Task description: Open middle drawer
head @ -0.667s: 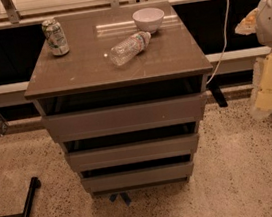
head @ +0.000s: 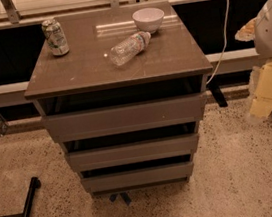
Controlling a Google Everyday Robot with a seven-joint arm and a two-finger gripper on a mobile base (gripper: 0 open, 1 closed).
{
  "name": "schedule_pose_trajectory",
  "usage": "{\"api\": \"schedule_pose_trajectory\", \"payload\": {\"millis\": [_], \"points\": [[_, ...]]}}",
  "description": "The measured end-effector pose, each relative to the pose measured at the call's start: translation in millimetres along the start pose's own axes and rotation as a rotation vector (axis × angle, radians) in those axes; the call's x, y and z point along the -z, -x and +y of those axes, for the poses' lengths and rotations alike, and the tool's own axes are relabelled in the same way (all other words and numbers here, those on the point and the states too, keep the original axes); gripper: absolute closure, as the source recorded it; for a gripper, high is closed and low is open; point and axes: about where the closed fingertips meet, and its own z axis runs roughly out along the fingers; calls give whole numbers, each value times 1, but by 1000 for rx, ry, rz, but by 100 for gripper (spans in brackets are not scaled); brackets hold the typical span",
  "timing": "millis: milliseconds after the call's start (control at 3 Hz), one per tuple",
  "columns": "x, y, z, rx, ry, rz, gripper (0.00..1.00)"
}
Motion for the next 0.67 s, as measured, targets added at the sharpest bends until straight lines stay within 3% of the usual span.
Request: {"api": "schedule_pose_trajectory", "payload": {"millis": [333,667], "points": [[-5,3,15,27,28,66,0],[-30,10,38,58,49,77,0]]}}
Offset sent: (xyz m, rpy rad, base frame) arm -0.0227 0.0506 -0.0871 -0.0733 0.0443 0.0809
